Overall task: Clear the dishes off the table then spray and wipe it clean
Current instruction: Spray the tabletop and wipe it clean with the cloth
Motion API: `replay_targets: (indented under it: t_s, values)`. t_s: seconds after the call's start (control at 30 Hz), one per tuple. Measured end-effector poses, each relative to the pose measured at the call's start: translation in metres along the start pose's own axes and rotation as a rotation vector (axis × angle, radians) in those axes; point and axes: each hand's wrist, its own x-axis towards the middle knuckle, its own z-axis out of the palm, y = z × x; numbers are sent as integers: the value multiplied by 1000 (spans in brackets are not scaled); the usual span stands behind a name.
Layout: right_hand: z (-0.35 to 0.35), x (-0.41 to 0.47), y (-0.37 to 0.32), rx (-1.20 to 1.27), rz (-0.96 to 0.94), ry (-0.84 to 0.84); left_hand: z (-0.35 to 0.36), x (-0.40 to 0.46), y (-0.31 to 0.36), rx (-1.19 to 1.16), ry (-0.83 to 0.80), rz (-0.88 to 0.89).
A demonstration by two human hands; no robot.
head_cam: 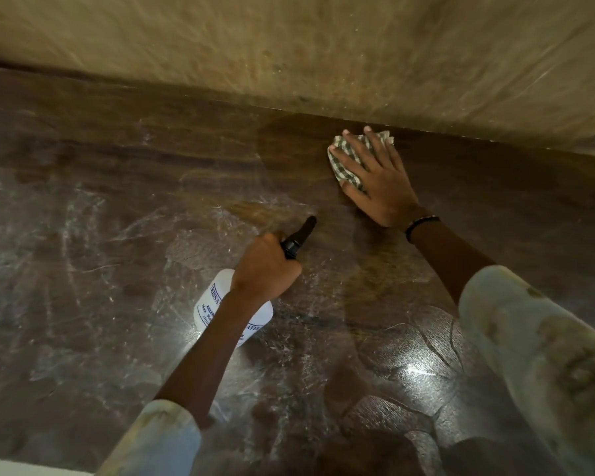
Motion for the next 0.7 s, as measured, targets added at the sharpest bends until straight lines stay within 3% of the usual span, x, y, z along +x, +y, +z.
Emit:
replay_targets:
  t_s: [0.2, 0.4, 0.5, 0.57, 0.7]
  values:
    - [6, 5, -37, 63, 79, 50, -6, 3, -9, -43, 76, -50]
    - [19, -25, -85, 33, -197, 18, -9, -4, -12, -72, 103, -29]
    - [19, -66, -71, -4, -331, -46, -7, -7, -15, -22, 73, -28]
    - [14, -82, -42, -28, -289, -83, -7, -8, -20, 0, 59, -28]
    - [5, -71, -21, -18, -25, -11, -7, -11, -30, -27, 57, -25]
